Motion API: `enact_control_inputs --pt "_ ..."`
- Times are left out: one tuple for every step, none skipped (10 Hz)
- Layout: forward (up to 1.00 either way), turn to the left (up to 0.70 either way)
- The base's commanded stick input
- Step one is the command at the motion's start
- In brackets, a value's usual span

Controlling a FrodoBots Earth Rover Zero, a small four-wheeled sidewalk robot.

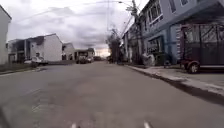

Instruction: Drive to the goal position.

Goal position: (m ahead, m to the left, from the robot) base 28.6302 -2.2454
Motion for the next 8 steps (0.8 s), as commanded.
enact_control_inputs --pt "0.7 0.19" --pt "0.7 0.12" --pt "0.7 0.05" --pt "0.7 0.05" --pt "0.7 0.03" --pt "0.7 0.01" --pt "0.7 0.03" --pt "0.7 0.01"
